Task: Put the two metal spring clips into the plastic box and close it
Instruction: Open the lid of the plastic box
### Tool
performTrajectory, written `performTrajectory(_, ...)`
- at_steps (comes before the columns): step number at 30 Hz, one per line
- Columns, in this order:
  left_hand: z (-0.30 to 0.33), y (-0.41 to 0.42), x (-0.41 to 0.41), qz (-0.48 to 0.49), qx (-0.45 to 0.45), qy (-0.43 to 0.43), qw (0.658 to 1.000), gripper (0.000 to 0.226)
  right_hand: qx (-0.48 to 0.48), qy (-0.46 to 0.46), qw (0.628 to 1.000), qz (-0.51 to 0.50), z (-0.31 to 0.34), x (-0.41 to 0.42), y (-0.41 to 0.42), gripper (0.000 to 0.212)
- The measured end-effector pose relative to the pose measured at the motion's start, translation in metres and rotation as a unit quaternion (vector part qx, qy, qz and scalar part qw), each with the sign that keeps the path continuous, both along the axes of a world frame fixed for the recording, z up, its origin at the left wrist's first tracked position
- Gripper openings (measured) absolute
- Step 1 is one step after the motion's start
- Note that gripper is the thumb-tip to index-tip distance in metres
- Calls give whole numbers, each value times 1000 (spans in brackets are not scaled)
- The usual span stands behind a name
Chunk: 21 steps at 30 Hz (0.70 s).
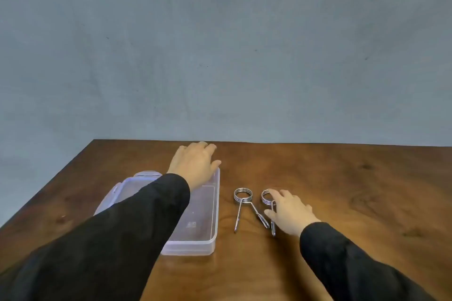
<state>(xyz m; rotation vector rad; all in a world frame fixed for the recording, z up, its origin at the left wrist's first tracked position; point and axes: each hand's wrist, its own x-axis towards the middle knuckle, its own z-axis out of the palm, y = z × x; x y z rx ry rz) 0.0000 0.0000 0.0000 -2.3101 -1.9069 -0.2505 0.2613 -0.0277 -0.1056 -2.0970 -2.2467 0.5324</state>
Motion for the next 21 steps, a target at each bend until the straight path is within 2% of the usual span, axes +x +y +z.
performTrajectory(2, -6, -3, -14, 24, -10, -30, 999, 48, -12, -6, 1000, -25, -7, 1, -5, 63)
performTrajectory(11, -62, -13, -128, 146, -51, -98, 983, 47, 97, -20, 993, -60, -37, -2, -16, 58)
performTrajectory(17, -102, -20, -182, 156, -82, -68, 982, 45, 95, 5, 992, -81, -24, -6, -5, 52)
performTrajectory(21, -126, -23, -202, 125, -106, -82, 983, 44, 171, 77, 979, -77, 22, -34, 7, 50)
